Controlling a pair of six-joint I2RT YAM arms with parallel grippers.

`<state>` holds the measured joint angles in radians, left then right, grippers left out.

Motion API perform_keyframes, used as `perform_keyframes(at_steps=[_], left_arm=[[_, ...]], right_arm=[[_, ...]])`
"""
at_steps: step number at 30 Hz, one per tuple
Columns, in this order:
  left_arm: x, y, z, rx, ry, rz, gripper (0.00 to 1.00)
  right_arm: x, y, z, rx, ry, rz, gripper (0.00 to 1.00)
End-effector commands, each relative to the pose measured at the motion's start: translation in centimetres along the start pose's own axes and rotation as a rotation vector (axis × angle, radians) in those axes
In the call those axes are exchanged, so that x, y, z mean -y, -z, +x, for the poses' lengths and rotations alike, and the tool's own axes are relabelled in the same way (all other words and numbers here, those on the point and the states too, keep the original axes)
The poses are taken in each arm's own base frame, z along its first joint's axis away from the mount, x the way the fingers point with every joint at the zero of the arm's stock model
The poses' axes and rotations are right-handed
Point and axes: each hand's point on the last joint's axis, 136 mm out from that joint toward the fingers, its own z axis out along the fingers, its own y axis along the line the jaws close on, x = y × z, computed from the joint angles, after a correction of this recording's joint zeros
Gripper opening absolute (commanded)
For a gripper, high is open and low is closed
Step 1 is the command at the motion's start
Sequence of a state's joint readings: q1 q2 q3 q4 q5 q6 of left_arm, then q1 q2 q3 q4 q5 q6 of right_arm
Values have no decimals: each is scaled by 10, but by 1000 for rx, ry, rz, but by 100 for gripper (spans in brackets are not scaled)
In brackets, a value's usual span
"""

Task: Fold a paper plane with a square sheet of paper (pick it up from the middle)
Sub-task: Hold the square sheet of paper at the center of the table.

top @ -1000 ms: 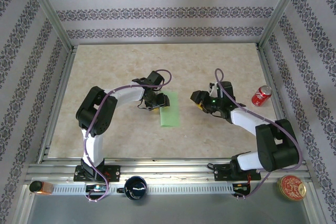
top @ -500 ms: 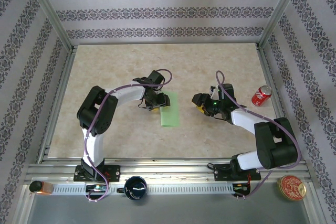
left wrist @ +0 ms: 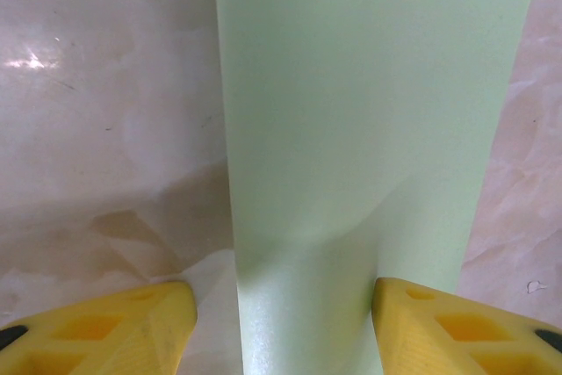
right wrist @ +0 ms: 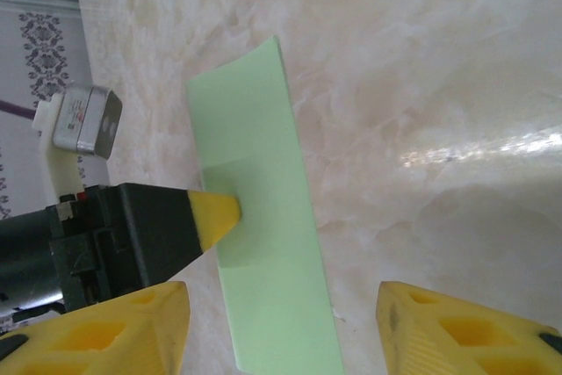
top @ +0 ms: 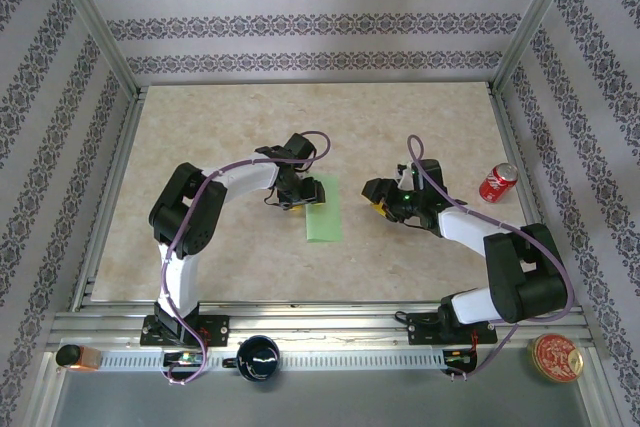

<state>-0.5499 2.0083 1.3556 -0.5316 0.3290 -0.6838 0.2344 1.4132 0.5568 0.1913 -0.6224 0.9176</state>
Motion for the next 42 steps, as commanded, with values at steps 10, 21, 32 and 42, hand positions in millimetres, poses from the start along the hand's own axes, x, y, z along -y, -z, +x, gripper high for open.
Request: perform_keyframes(at_steps=[10,21,32,42], left_arm=[[-51,-44,22,-78,31,-177,59],[-50,-45,22,-86,30,-174,59],[-51,-44,21,-86,14,-180,59],[-48,-44,20,-89,9,-177,59]], right_arm=[[-20,-15,4,-41,37,-30,58],[-24,-37,19,-146,99,-18,15],[-7,-70,25,-173,115,137,0],[-7,-72,31,-195,94,110,0]])
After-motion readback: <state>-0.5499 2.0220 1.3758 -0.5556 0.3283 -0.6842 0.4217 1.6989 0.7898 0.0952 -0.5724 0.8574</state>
